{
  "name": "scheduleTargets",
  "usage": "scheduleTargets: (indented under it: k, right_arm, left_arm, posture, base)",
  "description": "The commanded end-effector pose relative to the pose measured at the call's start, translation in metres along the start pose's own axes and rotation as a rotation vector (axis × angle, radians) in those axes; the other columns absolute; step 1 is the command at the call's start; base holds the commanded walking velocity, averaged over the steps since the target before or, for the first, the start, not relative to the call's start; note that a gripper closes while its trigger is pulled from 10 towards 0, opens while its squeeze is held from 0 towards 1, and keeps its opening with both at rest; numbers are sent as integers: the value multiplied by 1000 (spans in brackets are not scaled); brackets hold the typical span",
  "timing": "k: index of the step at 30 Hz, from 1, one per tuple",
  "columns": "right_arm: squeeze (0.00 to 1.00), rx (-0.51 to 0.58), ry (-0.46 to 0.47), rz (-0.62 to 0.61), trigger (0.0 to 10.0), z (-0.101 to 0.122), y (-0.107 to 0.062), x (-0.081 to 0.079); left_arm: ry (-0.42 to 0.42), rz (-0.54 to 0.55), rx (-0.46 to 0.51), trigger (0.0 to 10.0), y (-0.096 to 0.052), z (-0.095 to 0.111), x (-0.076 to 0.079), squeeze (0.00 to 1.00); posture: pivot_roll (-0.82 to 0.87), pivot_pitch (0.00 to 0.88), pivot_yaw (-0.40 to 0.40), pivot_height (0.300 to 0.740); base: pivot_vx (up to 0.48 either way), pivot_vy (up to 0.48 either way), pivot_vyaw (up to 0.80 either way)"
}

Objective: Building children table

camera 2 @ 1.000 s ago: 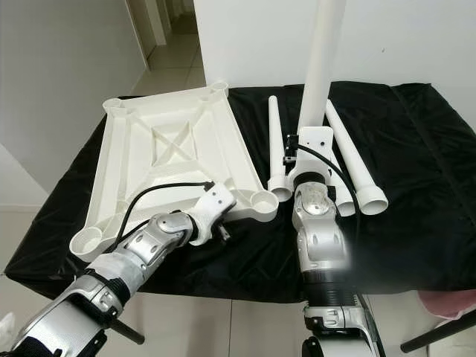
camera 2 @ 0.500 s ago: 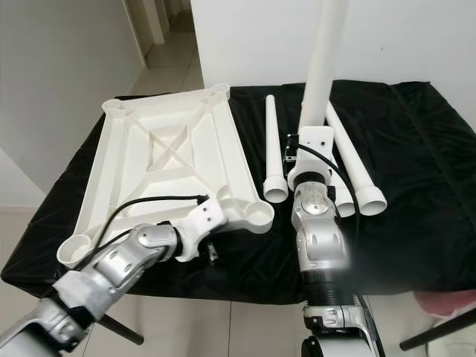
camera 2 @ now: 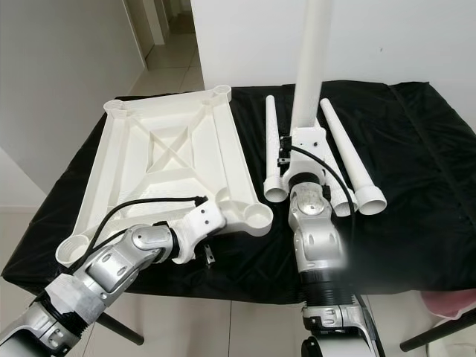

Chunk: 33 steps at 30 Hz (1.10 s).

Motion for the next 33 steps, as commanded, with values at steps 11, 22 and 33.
scheduleTargets:
  k: [11, 22, 33]
  right_arm:
    - [0, 21, 19, 69, 10000, 2, -9, -10]
    - [0, 45, 15, 201, 10000, -3, -24, -34]
    - [0, 36, 53, 327, 10000, -19, -46, -45]
  left_arm:
    - [-17, 118, 119, 10000, -38, 31, -24, 0]
    - [-49, 146, 152, 10000, -48, 27, -9, 0]
    - [-180, 89, 158, 10000, -61, 19, 3, 0]
  posture:
    - [-82, 41, 68, 740]
    - [-70, 39, 48, 740]
    - [-60, 28, 30, 740]
  base:
    - [0, 0, 0]
    - [0, 0, 0]
    - [0, 0, 0]
Point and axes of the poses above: a point about 5 cm out from each wrist's last joint towards the gripper, its own y axis pointing out of the wrist towards the gripper, its own z axis along the axis of the wrist's last joint, x = y × z, the point moved 3 cm from there along y, pointing out of the wrist towards the gripper, and after that the axes turned 4 degrees about y, right-handed, at the moved point
